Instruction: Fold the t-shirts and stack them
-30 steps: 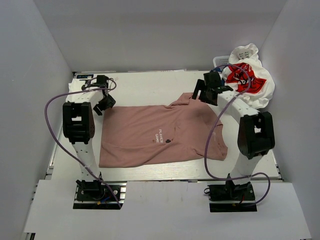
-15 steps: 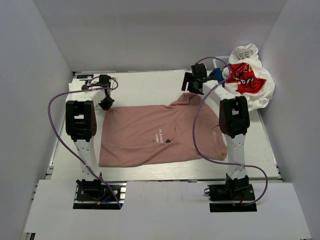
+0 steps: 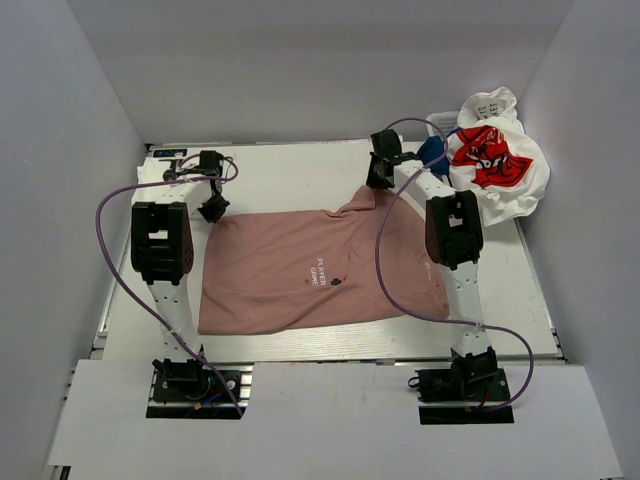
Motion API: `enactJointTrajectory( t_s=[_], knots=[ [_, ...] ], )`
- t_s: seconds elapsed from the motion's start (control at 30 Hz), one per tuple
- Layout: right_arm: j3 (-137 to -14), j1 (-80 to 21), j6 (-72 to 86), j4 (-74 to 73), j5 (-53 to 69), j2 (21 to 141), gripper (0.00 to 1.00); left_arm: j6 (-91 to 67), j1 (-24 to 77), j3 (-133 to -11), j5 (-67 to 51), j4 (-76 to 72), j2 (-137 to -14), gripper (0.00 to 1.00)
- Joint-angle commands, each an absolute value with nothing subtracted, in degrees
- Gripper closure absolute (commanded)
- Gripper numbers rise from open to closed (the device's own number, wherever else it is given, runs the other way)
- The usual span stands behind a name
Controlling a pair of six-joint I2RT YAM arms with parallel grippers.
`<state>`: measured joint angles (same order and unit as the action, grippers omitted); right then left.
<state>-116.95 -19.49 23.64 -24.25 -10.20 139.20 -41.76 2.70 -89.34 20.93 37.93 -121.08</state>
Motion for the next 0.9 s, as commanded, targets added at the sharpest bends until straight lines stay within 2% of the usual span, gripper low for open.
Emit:
enactJointTrajectory(
  t_s=[0.0,0.17,0.53,0.67,0.87],
  knots=[
    [-114.2,-20.6,23.8,-23.9,-16.0,133.4,1.0,-41.0,3.0,-89.0,21.7,41.5,-117.0,1.0],
    [-106.8,-20.8,23.3,-23.9,-19.4,122.9,1.0,-41.0,3.5,-87.3,21.7,42.1,-113.7,1.0],
    [-74.0,-20.6,27.3,-23.4,-20.4,94.5,1.0,-40.3,5.7,-72.9,22.2,37.7,-96.3,1.0],
    [-67.5,-20.4,29.3,-24.6,-21.7,84.4,1.0,-39.8,6.8,-68.9,22.2,37.2,-90.9,1.0],
    [-61.7,-20.4,31.9,-30.9,-22.1,75.2,1.0,-40.5,7.8,-64.0,22.2,37.2,-85.2,1.0]
  ],
)
